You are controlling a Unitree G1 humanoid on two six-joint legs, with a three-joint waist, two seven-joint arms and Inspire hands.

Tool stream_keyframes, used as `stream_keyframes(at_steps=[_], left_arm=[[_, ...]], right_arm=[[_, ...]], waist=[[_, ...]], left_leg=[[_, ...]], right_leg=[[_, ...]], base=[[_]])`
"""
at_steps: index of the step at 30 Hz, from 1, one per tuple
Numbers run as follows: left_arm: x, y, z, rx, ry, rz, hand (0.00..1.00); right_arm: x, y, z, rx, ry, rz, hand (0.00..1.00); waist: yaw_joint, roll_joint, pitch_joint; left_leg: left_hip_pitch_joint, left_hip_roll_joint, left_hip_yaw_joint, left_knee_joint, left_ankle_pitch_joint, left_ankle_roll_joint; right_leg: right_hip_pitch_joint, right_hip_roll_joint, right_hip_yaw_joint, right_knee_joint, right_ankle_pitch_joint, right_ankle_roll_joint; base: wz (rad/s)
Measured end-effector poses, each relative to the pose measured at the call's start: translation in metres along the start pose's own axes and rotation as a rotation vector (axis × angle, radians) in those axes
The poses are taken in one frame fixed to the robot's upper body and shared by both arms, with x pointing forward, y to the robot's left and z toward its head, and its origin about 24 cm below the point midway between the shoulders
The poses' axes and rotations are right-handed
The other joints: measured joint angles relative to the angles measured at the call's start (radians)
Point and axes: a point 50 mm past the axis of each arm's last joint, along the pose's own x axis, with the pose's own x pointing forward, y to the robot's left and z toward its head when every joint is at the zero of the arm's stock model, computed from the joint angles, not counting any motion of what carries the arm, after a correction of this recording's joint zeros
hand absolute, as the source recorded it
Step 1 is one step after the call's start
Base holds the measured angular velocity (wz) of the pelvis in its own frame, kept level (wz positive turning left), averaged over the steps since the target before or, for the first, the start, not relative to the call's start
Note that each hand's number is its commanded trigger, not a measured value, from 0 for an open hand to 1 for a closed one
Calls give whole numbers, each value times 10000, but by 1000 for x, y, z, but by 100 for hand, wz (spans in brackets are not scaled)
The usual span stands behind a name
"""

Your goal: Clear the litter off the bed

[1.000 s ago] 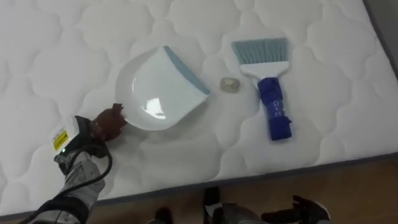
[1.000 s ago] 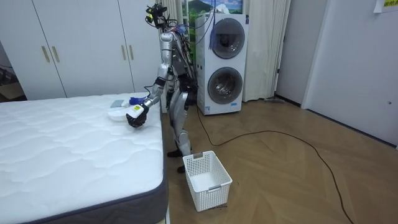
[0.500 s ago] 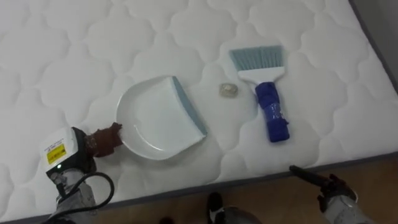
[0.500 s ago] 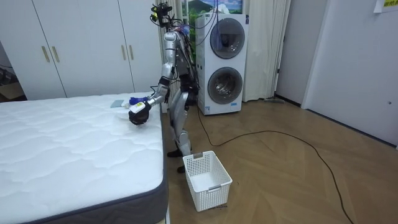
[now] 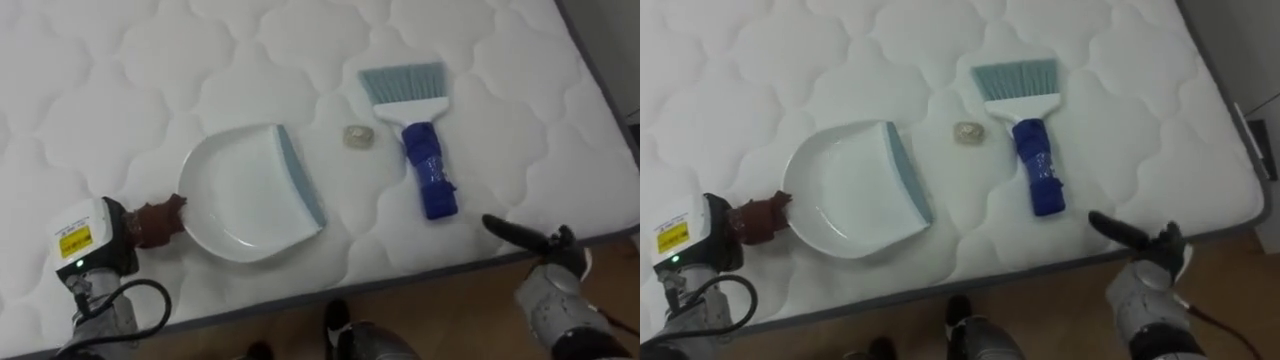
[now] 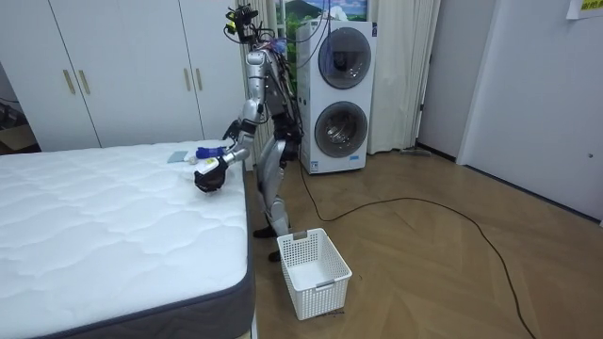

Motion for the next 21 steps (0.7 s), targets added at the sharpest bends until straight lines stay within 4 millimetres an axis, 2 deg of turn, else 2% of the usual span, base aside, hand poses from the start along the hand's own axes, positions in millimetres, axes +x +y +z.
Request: stream_keyframes(at_steps=[3,7,13,16,21], left_arm=[[-1,-1,0,271,-66,-69,100],[-1,-3,1,388,-159,-288,100],[-4,-8,6,415,-133,-735,100],[-7,-13,9,424,-202,-1180,100],[-8,-15,11,374,-211,-1412,100]], right_arm=[[-4,10,23,-374,-1382,88,0],[-11,23,45,-801,-2813,192,0],[-18,40,53,-1932,-3876,620,0],[-22,46,49,-2341,-3990,879,0],[-26,53,39,-2715,-3928,1224,0]], waist=[[-40,4,-2],[5,5,-5],[181,5,-4],[416,12,2],[519,45,27]], left_leg=[[-35,-5,-52,-27,0,-1],[-2,-5,-84,-26,1,-1],[204,-5,16,-39,14,23],[301,20,-34,-57,9,33],[247,12,-142,-55,7,32]], right_leg=[[-1,-40,-124,-23,6,-10],[45,-45,-149,28,13,-23],[184,-150,-151,18,-43,24],[377,-150,-255,-32,-89,39],[432,-165,-345,-40,-92,39]], base=[[6],[3],[1],[7],[8]])
